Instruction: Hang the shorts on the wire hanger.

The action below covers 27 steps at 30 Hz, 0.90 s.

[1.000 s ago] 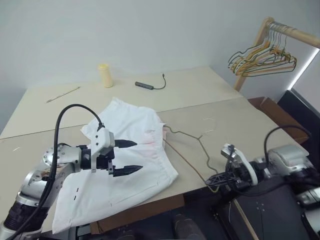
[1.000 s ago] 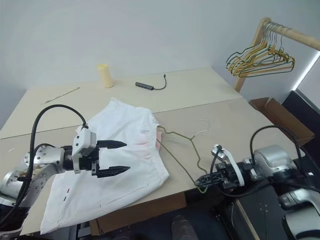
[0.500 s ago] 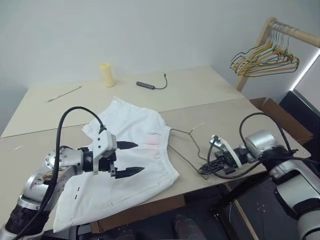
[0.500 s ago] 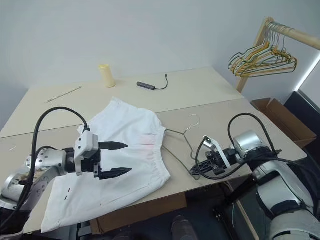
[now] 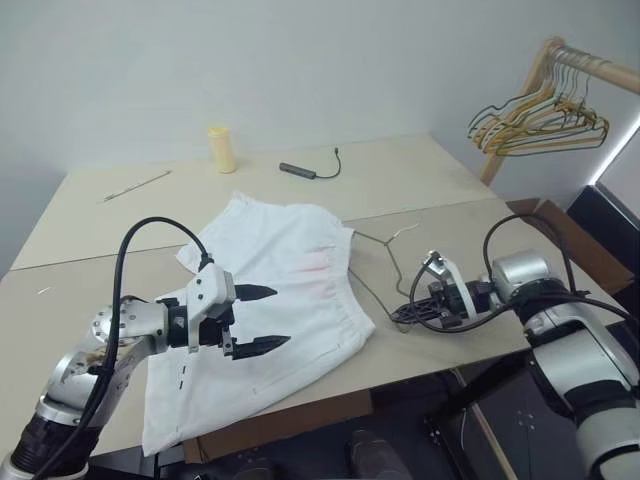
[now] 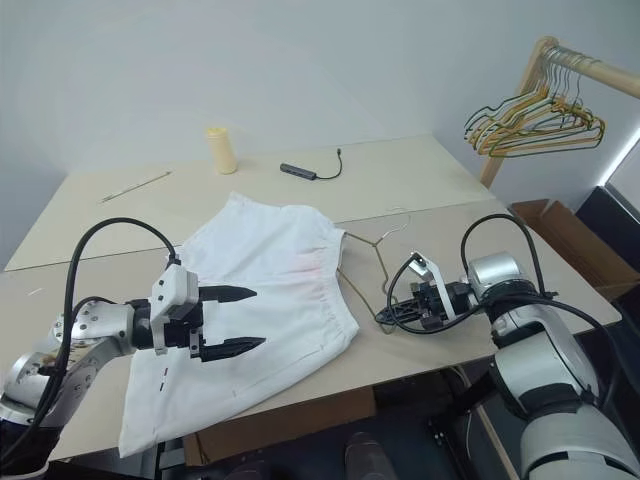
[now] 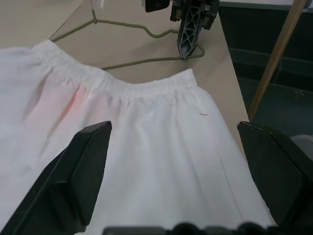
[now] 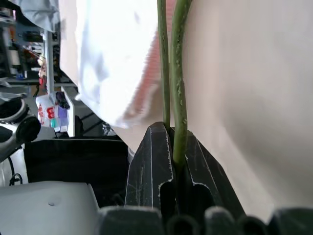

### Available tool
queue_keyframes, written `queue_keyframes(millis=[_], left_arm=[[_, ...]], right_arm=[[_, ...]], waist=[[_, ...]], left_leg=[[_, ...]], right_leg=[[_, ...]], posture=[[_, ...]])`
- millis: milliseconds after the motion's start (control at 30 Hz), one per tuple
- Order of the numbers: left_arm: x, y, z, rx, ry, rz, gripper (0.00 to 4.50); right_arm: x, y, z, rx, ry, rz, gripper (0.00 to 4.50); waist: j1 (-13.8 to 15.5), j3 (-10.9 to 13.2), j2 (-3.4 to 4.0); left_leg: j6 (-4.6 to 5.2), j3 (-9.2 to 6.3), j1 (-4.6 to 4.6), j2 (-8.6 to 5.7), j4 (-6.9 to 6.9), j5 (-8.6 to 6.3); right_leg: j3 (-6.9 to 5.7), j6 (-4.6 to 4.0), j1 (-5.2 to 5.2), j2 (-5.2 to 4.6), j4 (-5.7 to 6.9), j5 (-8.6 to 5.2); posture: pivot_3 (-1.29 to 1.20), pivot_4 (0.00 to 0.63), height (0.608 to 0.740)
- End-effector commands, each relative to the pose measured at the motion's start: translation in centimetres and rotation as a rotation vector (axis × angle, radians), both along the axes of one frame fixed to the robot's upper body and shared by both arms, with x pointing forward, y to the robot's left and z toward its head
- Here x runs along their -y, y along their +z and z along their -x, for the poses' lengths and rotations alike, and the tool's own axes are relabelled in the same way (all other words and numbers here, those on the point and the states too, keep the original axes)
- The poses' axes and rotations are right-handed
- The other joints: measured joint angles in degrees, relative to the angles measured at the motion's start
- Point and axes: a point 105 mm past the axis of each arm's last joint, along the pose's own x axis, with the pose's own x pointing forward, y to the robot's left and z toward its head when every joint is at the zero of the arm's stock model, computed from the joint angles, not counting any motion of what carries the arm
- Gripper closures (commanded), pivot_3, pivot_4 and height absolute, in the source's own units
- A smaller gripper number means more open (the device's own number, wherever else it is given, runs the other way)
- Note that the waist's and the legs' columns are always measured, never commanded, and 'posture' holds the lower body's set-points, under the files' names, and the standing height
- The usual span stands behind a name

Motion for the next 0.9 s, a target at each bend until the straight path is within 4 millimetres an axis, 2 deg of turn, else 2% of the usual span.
queue_keyframes(millis=[33, 233, 400, 533, 600, 700, 800, 900], left_arm=[[-0.2, 1.7, -1.0, 0.08, 0.01, 0.01, 0.04], [-1.5, 3.7, -3.5, 0.176, 0.021, -0.026, 0.04], [-2.9, 9.0, -6.4, 0.316, 0.025, 0.013, 0.04], [-3.9, 14.4, -8.5, 0.442, 0.0, 0.024, 0.04], [-4.1, 15.7, -9.0, 0.479, -0.021, -0.004, 0.04], [-4.0, 16.3, -9.4, 0.494, -0.093, -0.088, 0.04], [-4.0, 15.9, -9.5, 0.47, -0.171, -0.184, 0.04], [-4.3, 14.6, -9.4, 0.403, -0.249, -0.304, 0.04]], right_arm=[[-1.5, 2.1, -0.5, 0.212, 0.067, 0.034, 4.5], [-2.3, 3.8, -1.6, 0.515, 0.078, 0.227, 4.5], [-2.6, 6.4, -2.0, 0.714, 0.138, 0.318, 4.5], [-3.9, 7.8, -1.7, 0.866, 0.271, 0.351, 4.5], [-4.6, 8.2, -1.5, 0.914, 0.318, 0.354, 4.5], [-6.0, 9.0, -1.1, 0.968, 0.378, 0.338, 4.5], [-7.1, 9.3, -0.8, 1.015, 0.435, 0.331, 4.5], [-8.1, 9.3, -0.5, 1.044, 0.481, 0.327, 4.5]], waist=[[0.08, 0.0, 0.0], [-0.16, 0.0, 0.01], [0.0, 0.0, 0.01], [-0.21, 0.0, 0.01], [-0.5, 0.0, 0.01], [-0.71, 0.0, 0.01], [-0.85, 0.0, 0.02], [-0.88, 0.0, 0.02]], left_leg=[[0.0, 0.0, -0.02, 0.0, 0.01, 0.0], [0.0, 0.01, -0.11, -0.01, 0.23, 0.0], [0.0, 0.01, -0.22, -0.02, 0.29, 0.0], [0.01, -0.01, -0.4, -0.03, 0.37, -0.01], [0.03, 0.01, -0.41, -0.04, 0.35, -0.02], [0.06, -0.01, -0.39, -0.04, 0.35, -0.04], [0.05, -0.01, -0.39, -0.04, 0.37, -0.03], [0.05, -0.01, -0.4, -0.02, 0.38, -0.03]], right_leg=[[0.0, 0.0, -0.02, 0.0, 0.01, 0.0], [-0.02, 0.04, -0.03, 0.01, 0.06, 0.02], [-0.08, 0.07, -0.07, 0.01, -0.02, 0.03], [-0.14, 0.13, -0.16, 0.0, -0.09, 0.07], [-0.12, 0.14, -0.18, 0.0, -0.14, 0.07], [-0.11, 0.15, -0.16, -0.01, -0.08, 0.07], [-0.12, 0.14, -0.19, 0.0, -0.03, 0.08], [-0.12, 0.15, -0.19, 0.01, -0.03, 0.07]], posture=[[-0.12, 0.0, 0.74], [-0.15, 0.0, 0.74], [-0.15, 0.0, 0.74], [-0.15, 0.0, 0.74], [-0.15, 0.0, 0.74], [-0.14, 0.0, 0.74], [-0.13, 0.0, 0.74], [-0.14, 0.0, 0.74]])
